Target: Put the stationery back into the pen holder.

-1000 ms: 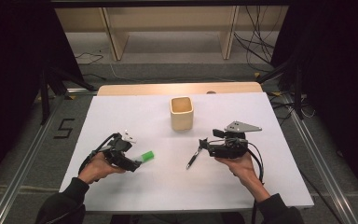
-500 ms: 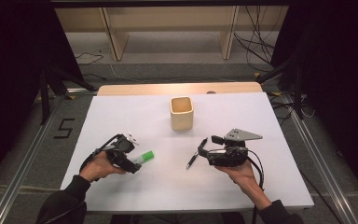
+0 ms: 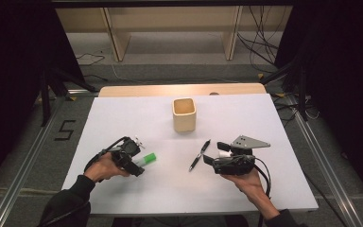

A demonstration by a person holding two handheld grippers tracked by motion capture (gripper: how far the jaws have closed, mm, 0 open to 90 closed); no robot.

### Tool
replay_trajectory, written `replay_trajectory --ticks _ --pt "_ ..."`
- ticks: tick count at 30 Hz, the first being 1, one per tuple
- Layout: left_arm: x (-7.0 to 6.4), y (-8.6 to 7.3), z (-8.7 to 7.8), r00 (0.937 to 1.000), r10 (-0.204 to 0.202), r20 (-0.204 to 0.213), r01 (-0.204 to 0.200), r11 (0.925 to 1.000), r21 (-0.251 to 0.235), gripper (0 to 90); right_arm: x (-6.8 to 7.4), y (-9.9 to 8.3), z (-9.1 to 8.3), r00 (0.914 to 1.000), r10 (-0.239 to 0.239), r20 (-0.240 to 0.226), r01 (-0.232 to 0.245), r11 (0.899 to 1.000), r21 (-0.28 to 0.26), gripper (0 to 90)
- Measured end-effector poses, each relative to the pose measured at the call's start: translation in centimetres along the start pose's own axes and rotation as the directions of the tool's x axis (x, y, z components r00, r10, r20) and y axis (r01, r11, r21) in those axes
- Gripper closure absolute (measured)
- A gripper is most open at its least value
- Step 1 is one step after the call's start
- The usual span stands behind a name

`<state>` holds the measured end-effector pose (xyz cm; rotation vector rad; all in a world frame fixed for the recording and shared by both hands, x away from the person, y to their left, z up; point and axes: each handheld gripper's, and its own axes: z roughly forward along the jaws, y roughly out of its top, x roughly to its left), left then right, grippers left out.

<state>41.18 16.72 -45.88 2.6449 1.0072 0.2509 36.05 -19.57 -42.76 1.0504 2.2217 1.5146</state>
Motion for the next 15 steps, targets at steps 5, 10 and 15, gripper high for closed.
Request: replay_trajectory --ticks 5,10,15 --pt "0.1 0.5 0.2 0.9998 0.019 0.003 -0.019 0.9995 0.024 29.5 -0.1 -0.3 -0.3 1.0000 0.006 -0.002 -0.006 1.000 0.002 23.2" --pt "0.0 1.0 0.5 0.9995 0.031 0.004 -0.031 0.9987 0.039 31.6 0.1 -0.4 -0.7 1.0000 0.007 -0.003 -0.007 1.000 -0.004 23.3" --pt "-0.1 1.6 0.8 0.9990 0.046 0.001 -0.046 0.9980 0.044 33.6 0.3 -0.5 -1.0 1.0000 0.004 -0.002 -0.004 1.000 -0.003 23.3"
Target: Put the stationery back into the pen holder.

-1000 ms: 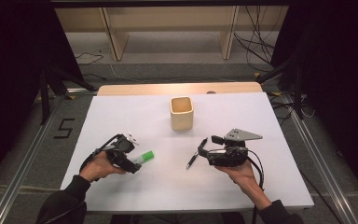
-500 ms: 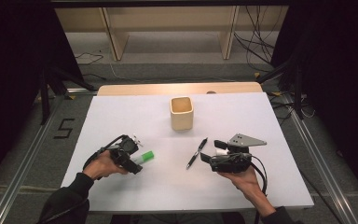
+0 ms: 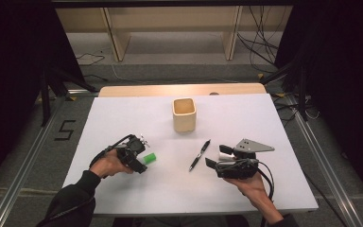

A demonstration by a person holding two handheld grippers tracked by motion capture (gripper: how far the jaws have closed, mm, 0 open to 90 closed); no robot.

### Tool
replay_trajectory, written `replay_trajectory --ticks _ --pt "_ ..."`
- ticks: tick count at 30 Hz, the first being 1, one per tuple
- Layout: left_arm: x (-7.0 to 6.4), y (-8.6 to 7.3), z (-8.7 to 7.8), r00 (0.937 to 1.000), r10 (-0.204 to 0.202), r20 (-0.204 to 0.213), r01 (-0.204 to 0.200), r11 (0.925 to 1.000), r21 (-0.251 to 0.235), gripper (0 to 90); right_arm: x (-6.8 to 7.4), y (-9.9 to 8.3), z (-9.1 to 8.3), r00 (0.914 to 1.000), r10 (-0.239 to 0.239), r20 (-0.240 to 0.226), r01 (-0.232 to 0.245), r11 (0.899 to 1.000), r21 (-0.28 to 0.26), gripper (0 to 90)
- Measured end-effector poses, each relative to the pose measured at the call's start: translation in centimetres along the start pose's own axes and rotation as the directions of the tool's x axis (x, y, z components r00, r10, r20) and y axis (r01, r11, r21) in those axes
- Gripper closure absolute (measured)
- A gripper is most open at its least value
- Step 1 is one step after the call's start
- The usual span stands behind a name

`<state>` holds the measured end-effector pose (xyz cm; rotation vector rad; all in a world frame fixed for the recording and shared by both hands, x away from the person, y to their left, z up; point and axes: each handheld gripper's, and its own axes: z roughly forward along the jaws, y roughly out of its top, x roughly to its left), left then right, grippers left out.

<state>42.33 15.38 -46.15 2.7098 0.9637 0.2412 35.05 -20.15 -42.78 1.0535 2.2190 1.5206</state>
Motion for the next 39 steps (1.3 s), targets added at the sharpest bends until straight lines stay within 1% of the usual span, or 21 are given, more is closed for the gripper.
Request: replay_trajectory --ticks 1,2,3,4,5,6,8,11,13,18,21,22,23,24,27,28,29,32,34,38,39 --pt "0.0 0.1 0.1 1.0000 0.007 0.004 -0.007 0.9999 0.007 34.1 0.1 0.0 -0.1 1.0000 0.000 0.000 0.000 1.000 0.001 23.4" --pt "0.0 0.2 0.2 1.0000 0.003 -0.001 -0.003 1.0000 0.003 34.7 0.1 0.0 -0.1 1.0000 -0.001 0.000 0.001 1.000 0.000 23.4" --pt "0.1 0.3 0.2 0.9999 0.011 -0.003 -0.011 0.9999 0.007 35.8 0.1 0.0 -0.2 1.0000 -0.002 0.000 0.002 1.000 -0.001 23.5" --pt "0.1 0.3 0.3 1.0000 0.005 -0.001 -0.005 1.0000 0.003 37.0 0.2 -0.1 -0.2 1.0000 -0.001 0.001 0.001 1.000 0.000 23.5" --pt "0.2 0.5 0.4 0.9999 0.015 0.002 -0.015 0.9999 0.006 38.1 0.1 -0.1 -0.2 1.0000 0.000 0.001 0.000 1.000 0.000 23.5" --pt "0.2 0.6 0.4 0.9999 0.014 0.001 -0.014 0.9999 0.006 38.9 0.1 -0.1 -0.2 1.0000 0.002 0.000 -0.002 1.000 0.002 23.5" --pt "0.3 0.8 0.5 0.9995 0.028 0.012 -0.028 0.9995 0.014 40.7 0.1 -0.2 -0.2 1.0000 0.005 0.001 -0.005 1.000 0.005 23.5" --pt "0.3 1.1 0.5 0.9995 0.029 0.016 -0.029 0.9995 0.009 44.3 0.1 -0.2 -0.2 1.0000 0.006 0.000 -0.006 1.000 0.006 23.6" --pt "0.4 1.3 0.6 0.9988 0.040 0.027 -0.041 0.9990 0.020 45.7 0.0 -0.2 -0.2 1.0000 0.006 -0.001 -0.006 1.000 0.008 23.7" --pt "0.4 1.7 0.7 0.9971 0.057 0.050 -0.059 0.9979 0.026 51.9 0.0 -0.3 -0.2 1.0000 0.006 0.000 -0.006 1.000 0.011 23.9" --pt "0.2 1.9 0.6 0.9956 0.065 0.067 -0.068 0.9970 0.037 58.1 0.0 -0.3 -0.1 1.0000 0.004 -0.002 -0.004 1.000 0.014 24.0" --pt "0.2 2.0 0.6 0.9947 0.077 0.068 -0.080 0.9959 0.042 61.4 0.0 -0.3 -0.1 1.0000 0.005 -0.002 -0.005 1.000 0.016 24.1" --pt "0.1 2.0 0.6 0.9943 0.079 0.071 -0.083 0.9953 0.050 63.8 0.0 -0.3 -0.1 1.0000 0.005 -0.003 -0.005 1.000 0.016 24.1" --pt "0.0 2.1 0.6 0.9948 0.080 0.064 -0.083 0.9953 0.050 65.3 0.0 -0.4 -0.1 1.0000 0.005 -0.003 -0.005 1.000 0.016 24.2" --pt "-0.1 2.1 0.6 0.9949 0.078 0.063 -0.082 0.9953 0.051 66.0 0.1 -0.4 -0.1 1.0000 0.003 -0.006 -0.003 1.000 0.017 24.4" --pt "0.0 2.0 0.6 0.9953 0.069 0.068 -0.072 0.9963 0.046 66.0 0.2 -0.4 -0.1 1.0000 0.003 -0.008 -0.002 1.000 0.017 24.5" --pt "0.1 2.0 0.6 0.9945 0.079 0.069 -0.082 0.9953 0.051 66.1 0.2 -0.4 -0.1 1.0000 0.000 -0.010 0.000 1.000 0.018 24.5" --pt "0.2 1.9 0.5 0.9942 0.074 0.078 -0.079 0.9955 0.052 66.3 0.3 -0.4 0.0 0.9999 -0.002 -0.012 0.002 1.000 0.018 24.6" --pt "0.2 1.9 0.5 0.9948 0.063 0.081 -0.067 0.9967 0.046 66.4 0.3 -0.4 0.0 0.9999 0.000 -0.013 0.000 1.000 0.017 24.7" --pt "0.5 1.8 0.2 0.9940 0.063 0.090 -0.066 0.9972 0.035 66.4 0.3 -0.4 -0.1 1.0000 0.004 -0.009 -0.004 1.000 0.016 24.8" --pt "0.5 1.8 0.1 0.9943 0.051 0.094 -0.054 0.9982 0.025 66.4 0.3 -0.4 -0.1 1.0000 0.004 -0.009 -0.004 1.000 0.015 24.8"
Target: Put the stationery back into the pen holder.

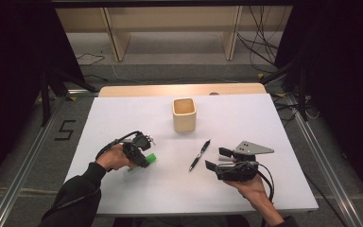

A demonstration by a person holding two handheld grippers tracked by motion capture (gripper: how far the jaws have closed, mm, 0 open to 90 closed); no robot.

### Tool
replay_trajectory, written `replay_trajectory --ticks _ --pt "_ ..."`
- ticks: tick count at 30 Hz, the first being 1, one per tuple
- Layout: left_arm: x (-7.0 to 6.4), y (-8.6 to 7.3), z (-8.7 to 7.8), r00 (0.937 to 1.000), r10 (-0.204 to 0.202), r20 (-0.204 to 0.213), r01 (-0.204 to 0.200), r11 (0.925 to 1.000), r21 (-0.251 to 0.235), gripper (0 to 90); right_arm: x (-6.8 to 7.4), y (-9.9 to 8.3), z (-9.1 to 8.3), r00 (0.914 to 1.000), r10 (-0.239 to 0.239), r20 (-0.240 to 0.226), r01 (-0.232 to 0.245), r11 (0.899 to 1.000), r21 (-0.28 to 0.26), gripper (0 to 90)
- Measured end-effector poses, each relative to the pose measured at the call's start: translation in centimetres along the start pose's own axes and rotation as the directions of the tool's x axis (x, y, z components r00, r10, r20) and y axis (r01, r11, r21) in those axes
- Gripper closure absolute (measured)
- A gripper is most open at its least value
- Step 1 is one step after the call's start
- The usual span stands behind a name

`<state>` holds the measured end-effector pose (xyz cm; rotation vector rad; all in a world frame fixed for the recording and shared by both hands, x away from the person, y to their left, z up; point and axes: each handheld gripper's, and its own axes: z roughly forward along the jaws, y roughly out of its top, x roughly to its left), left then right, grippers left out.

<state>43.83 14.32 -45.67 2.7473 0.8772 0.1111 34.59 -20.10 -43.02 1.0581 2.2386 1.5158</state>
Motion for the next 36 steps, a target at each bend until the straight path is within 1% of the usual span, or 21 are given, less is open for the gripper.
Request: replay_trajectory --ticks 2,3,4,7,9,11,14,15,16,19,22,23,24,25,27,30,31,32,34,36 --pt "0.2 0.0 -0.4 1.0000 -0.004 0.005 0.004 0.9999 -0.017 66.5 0.0 0.0 -0.1 1.0000 -0.002 -0.003 0.002 1.000 -0.002 24.8" --pt "0.2 -0.1 -0.6 0.9997 -0.022 0.010 0.022 0.9991 -0.036 66.5 0.1 0.0 -0.1 1.0000 0.000 -0.001 0.000 1.000 -0.004 24.8" --pt "0.4 -0.1 -0.9 0.9996 -0.026 0.015 0.026 0.9985 -0.049 66.5 0.1 0.0 -0.1 1.0000 0.001 0.000 -0.001 1.000 -0.005 24.8" --pt "0.8 -0.3 -1.8 0.9987 -0.047 0.022 0.049 0.9933 -0.105 66.5 0.1 0.0 -0.3 1.0000 0.002 0.001 -0.002 1.000 -0.011 24.8" --pt "1.0 -0.3 -2.4 0.9965 -0.079 0.027 0.082 0.9821 -0.169 66.4 0.1 -0.1 -0.3 1.0000 0.002 0.001 -0.002 1.000 -0.014 24.8" --pt "1.2 -0.4 -2.9 0.9944 -0.099 0.037 0.104 0.9706 -0.217 66.4 0.1 -0.1 -0.4 1.0000 0.005 0.002 -0.005 1.000 -0.016 24.8" --pt "1.3 -0.4 -3.3 0.9918 -0.120 0.044 0.128 0.9522 -0.278 66.4 0.1 -0.2 -0.5 1.0000 0.004 0.001 -0.004 1.000 -0.017 24.8" --pt "1.4 -0.4 -3.4 0.9905 -0.129 0.046 0.137 0.9442 -0.299 66.4 0.1 -0.2 -0.5 1.0000 0.004 0.000 -0.004 1.000 -0.017 24.8" --pt "1.4 -0.4 -3.6 0.9899 -0.133 0.050 0.141 0.9389 -0.314 66.3 0.2 -0.3 -0.5 1.0000 0.004 0.000 -0.004 1.000 -0.019 24.7" --pt "1.5 -0.3 -3.8 0.9860 -0.162 0.038 0.165 0.9170 -0.363 66.4 0.2 -0.3 -0.6 1.0000 0.004 0.003 -0.004 1.000 -0.021 24.5" --pt "1.5 -0.2 -4.0 0.9815 -0.188 0.038 0.187 0.8900 -0.416 66.3 0.1 -0.4 -0.7 1.0000 0.005 0.004 -0.004 1.000 -0.030 24.5" --pt "1.5 -0.2 -4.0 0.9791 -0.199 0.042 0.197 0.8827 -0.426 66.3 0.1 -0.4 -0.8 1.0000 0.008 0.005 -0.008 0.999 -0.033 24.5" --pt "1.5 -0.1 -4.0 0.9793 -0.200 0.034 0.194 0.8767 -0.440 66.3 0.1 -0.4 -0.8 0.9999 0.009 0.005 -0.009 0.999 -0.033 24.4" --pt "1.5 -0.1 -4.0 0.9775 -0.208 0.031 0.199 0.8663 -0.458 66.3 0.1 -0.4 -0.9 0.9999 0.012 0.006 -0.011 0.999 -0.033 24.4" --pt "1.5 0.0 -4.1 0.9750 -0.219 0.037 0.209 0.8498 -0.484 66.3 0.1 -0.4 -0.9 0.9999 0.010 0.007 -0.009 0.999 -0.036 24.3" --pt "1.6 0.2 -4.5 0.9700 -0.241 0.031 0.221 0.8201 -0.528 66.3 0.1 -0.4 -0.9 0.9999 0.011 0.007 -0.011 0.999 -0.038 24.3" --pt "1.7 0.3 -4.6 0.9672 -0.252 0.031 0.228 0.8074 -0.544 66.3 0.1 -0.4 -0.9 0.9999 0.011 0.006 -0.011 0.999 -0.038 24.3" --pt "1.8 0.4 -4.8 0.9651 -0.260 0.028 0.232 0.7989 -0.555 66.3 0.1 -0.4 -0.9 0.9999 0.010 0.005 -0.010 0.999 -0.037 24.2" --pt "1.9 0.6 -5.0 0.9608 -0.277 0.018 0.234 0.7740 -0.589 66.3 0.1 -0.5 -0.9 0.9999 0.010 0.004 -0.010 0.999 -0.036 24.1" --pt "2.1 0.8 -5.3 0.9564 -0.291 0.026 0.246 0.7532 -0.610 66.3 0.1 -0.5 -0.9 0.9999 0.010 0.004 -0.009 0.999 -0.035 24.2"
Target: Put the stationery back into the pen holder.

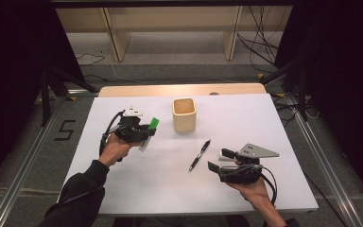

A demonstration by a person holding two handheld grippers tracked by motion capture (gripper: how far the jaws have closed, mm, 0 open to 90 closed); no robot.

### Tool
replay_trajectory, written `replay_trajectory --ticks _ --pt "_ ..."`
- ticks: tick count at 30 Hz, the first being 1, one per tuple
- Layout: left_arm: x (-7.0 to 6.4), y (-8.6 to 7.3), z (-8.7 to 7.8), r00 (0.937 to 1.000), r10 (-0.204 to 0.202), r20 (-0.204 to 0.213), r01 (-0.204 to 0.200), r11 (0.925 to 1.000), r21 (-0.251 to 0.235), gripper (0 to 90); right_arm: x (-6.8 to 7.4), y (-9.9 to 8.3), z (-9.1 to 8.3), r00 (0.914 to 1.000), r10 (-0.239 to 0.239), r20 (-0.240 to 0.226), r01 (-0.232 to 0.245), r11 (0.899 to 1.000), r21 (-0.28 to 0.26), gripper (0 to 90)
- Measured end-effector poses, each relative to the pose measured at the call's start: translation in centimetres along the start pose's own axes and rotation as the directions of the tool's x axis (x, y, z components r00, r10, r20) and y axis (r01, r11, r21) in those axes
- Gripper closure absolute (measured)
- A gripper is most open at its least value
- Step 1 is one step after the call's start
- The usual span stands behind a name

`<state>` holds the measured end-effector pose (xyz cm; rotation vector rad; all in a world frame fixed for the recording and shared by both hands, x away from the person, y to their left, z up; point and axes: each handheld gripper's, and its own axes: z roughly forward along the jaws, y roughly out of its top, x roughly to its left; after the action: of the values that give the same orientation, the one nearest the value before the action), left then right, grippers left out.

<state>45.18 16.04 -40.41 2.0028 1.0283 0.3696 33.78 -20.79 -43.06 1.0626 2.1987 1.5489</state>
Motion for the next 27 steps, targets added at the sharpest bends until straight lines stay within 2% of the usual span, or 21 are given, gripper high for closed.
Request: replay_trajectory --ticks 7,15,18,23,27 --pt "0.3 1.3 0.2 0.9981 -0.059 -0.014 0.058 0.9939 -0.094 66.3 0.2 0.0 0.0 1.0000 0.000 -0.002 0.000 1.000 0.001 24.2" --pt "0.2 3.2 0.8 0.9973 -0.066 -0.033 0.061 0.9879 -0.143 66.3 0.2 -0.1 0.0 1.0000 0.003 -0.007 -0.003 1.000 0.000 24.1" --pt "0.3 4.0 1.1 0.9964 -0.078 -0.032 0.072 0.9847 -0.158 66.3 0.2 -0.1 0.0 1.0000 0.000 -0.009 0.000 1.000 -0.001 24.2" --pt "0.3 5.4 1.4 0.9976 -0.064 -0.027 0.059 0.9868 -0.151 66.3 0.3 -0.1 0.1 0.9999 -0.003 -0.016 0.004 1.000 0.004 23.9" --pt "0.2 6.5 1.6 0.9975 -0.065 -0.027 0.060 0.9844 -0.166 66.3 0.3 -0.1 0.1 0.9998 -0.003 -0.018 0.003 1.000 0.006 23.8"
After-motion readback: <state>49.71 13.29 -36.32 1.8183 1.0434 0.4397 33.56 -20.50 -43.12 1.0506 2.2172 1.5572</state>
